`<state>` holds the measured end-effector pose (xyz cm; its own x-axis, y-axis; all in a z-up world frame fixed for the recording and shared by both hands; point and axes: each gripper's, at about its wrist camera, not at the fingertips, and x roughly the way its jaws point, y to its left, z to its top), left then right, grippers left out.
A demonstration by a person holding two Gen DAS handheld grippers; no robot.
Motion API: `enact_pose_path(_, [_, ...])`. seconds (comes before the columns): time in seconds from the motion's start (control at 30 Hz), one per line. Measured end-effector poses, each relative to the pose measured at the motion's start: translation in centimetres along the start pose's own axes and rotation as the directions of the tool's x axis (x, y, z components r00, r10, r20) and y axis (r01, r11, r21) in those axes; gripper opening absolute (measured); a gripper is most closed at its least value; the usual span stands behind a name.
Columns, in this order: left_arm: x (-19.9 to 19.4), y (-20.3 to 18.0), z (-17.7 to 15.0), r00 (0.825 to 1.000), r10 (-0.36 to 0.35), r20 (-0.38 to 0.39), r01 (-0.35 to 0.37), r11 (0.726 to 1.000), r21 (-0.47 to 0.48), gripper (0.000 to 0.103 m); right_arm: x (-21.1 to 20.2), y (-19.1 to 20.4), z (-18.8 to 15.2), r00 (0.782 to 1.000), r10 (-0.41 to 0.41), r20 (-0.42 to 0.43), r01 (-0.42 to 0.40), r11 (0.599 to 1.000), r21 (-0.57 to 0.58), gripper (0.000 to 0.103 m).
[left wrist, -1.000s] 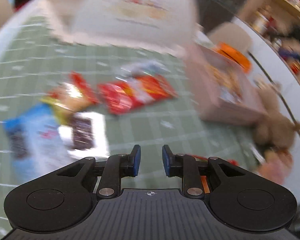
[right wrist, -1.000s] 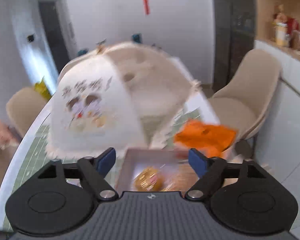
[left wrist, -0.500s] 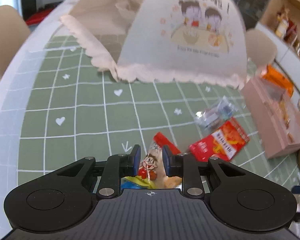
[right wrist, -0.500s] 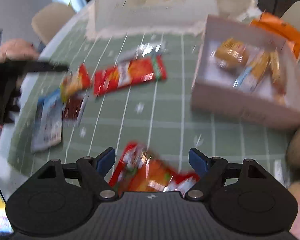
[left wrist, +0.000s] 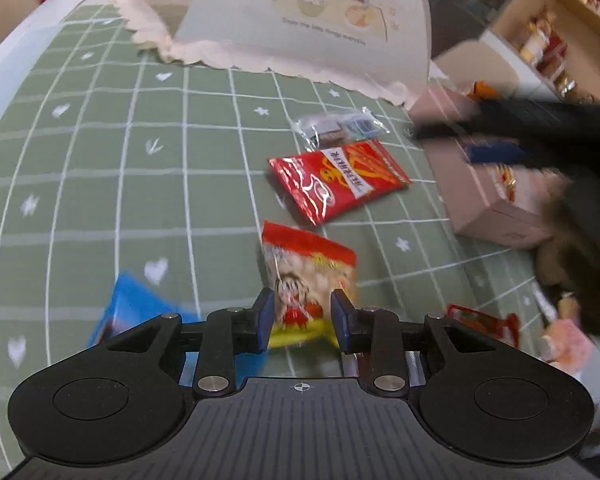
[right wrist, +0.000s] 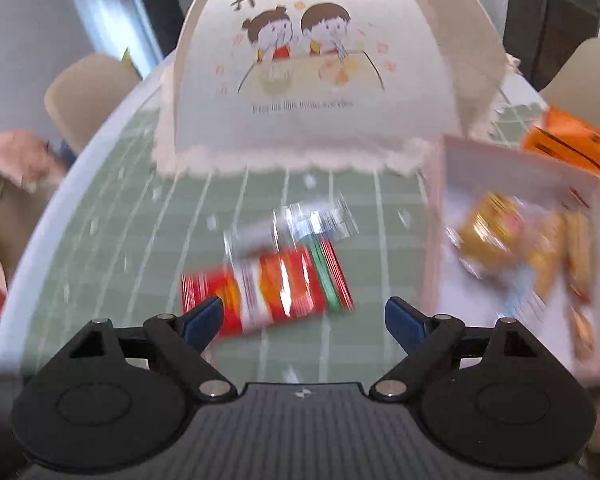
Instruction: Organize snacks
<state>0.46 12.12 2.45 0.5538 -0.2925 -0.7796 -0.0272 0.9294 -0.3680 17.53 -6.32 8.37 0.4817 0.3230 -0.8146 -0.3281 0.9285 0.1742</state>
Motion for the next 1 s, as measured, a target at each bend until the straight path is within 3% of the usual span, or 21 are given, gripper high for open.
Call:
enact_pose_path(0.17, [-3.9, 1.3, -2.5, 0.999, 0.024, 0.031, -0.022, 0.996, -0.091, 0.034, 7.2, 1.0, 3.7, 0.997, -0.051, -0.063, 0.055, 0.995, 0.077, 0.088])
enact_pose_path(0.27, [-5.6, 2.6, -3.8, 0.998, 0.053, 0.033, -0.048, 0.989, -0.14, 0.034, 10.2, 2.4, 4.2, 0.991, -0.107, -0.078, 0.109, 0.994, 0.01, 0.087])
enact_pose_path(0.33, [-6.3, 3.4, -4.7, 0.997, 0.071, 0.029, -0.065, 0.983, -0.172, 0.034, 10.9, 3.5, 3.9, 0.991, -0.112, -0.069, 0.107, 0.992, -0.063, 0.079])
enact_pose_path(0.4, [-6.7, 3.9, -5.3, 0.996, 0.082, 0.023, -0.076, 0.979, -0.191, 0.034, 10.3, 5.0, 3.5, 0.994, -0.089, -0.066, 0.078, 0.985, -0.154, 0.047])
enact_pose_path(0.5, [-6.8, 3.9, -5.8, 0.997, 0.078, 0.013, -0.074, 0.977, -0.199, 0.034, 8.5, 6.2, 1.9, 0.994, -0.016, -0.106, -0.007, 0.976, -0.216, 0.028])
enact_pose_path(0.6, [-6.4, 3.2, -5.9, 0.998, 0.058, 0.008, -0.056, 0.981, -0.188, 0.034, 6.3, 6.2, -0.5, 0.983, 0.08, -0.165, -0.115, 0.971, -0.21, 0.017])
enact_pose_path(0.83, [-4.4, -1.0, -5.1, 1.0, 0.008, -0.007, -0.008, 0.998, -0.067, 0.034, 1.8, 3.5, -7.2, 0.948, 0.187, -0.256, -0.232, 0.96, -0.159, 0.017])
enact_pose_path(1.0, [-3.2, -3.4, -4.9, 1.0, -0.005, -0.015, 0.005, 1.0, 0.006, 0.034, -1.2, 1.0, -11.1, 0.956, 0.167, -0.243, -0.204, 0.969, -0.138, 0.018])
